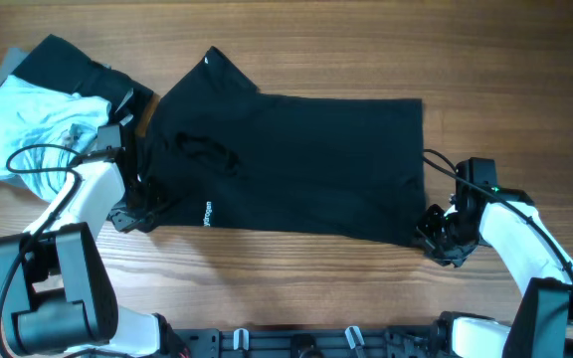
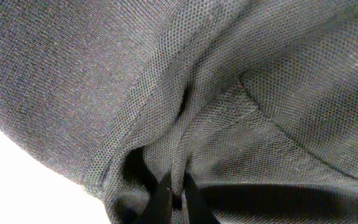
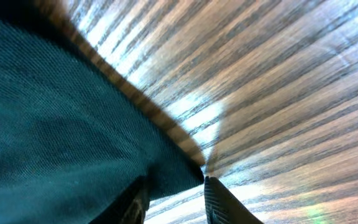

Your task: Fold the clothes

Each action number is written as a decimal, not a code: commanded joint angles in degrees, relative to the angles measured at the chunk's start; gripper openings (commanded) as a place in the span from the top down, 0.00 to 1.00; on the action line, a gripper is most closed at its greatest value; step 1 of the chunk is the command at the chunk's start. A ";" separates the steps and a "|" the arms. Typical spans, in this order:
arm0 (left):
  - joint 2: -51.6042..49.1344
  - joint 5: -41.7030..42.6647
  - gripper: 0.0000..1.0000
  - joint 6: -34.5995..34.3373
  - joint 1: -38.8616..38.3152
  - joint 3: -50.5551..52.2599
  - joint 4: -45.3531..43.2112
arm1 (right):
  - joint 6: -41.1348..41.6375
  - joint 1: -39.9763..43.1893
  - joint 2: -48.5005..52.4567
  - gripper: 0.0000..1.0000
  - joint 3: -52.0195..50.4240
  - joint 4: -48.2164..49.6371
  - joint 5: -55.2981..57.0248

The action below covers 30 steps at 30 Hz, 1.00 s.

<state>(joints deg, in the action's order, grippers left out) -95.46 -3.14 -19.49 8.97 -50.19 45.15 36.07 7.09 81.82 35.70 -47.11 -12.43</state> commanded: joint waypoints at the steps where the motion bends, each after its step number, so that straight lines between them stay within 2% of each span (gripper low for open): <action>1: -0.22 2.10 0.45 -0.39 0.57 -0.31 0.94 | 1.90 0.28 0.48 0.78 -0.48 1.25 1.31; 2: -0.22 3.37 0.39 -0.24 0.57 -0.85 1.18 | 1.88 0.28 0.48 0.85 -0.46 1.51 1.31; 6: -0.22 3.98 0.37 0.35 0.57 -3.34 5.16 | 1.84 0.28 0.48 0.95 -0.46 2.16 1.53; 11: -0.22 4.24 0.34 1.20 0.55 -3.72 6.82 | 1.88 0.28 0.48 0.96 -0.46 3.41 1.49; 18: -0.22 8.07 0.29 1.22 0.57 0.28 0.76 | 1.84 0.28 0.48 0.96 -0.46 3.39 1.44; 20: -0.22 8.04 0.37 1.22 0.57 2.14 -1.97 | 1.84 0.28 0.48 0.96 -0.46 3.39 1.46; 21: -0.22 8.04 0.54 1.22 0.57 3.04 -2.86 | 1.81 0.28 0.48 0.96 -0.46 3.39 1.46; 24: -0.22 6.60 0.96 1.20 0.57 4.02 -2.67 | 1.79 0.28 0.48 0.96 -0.46 3.39 1.46; 27: -0.22 -1.46 0.96 -0.79 1.44 3.50 0.94 | 1.57 0.28 0.48 0.96 -0.42 3.39 1.51; 30: -0.22 -2.10 0.96 -0.72 3.23 1.81 2.51 | 1.53 0.28 0.48 0.96 -0.17 3.52 1.60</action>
<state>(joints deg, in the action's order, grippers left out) -94.65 0.36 -19.22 10.02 -48.49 46.11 37.50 7.09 81.82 35.70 -43.66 -11.94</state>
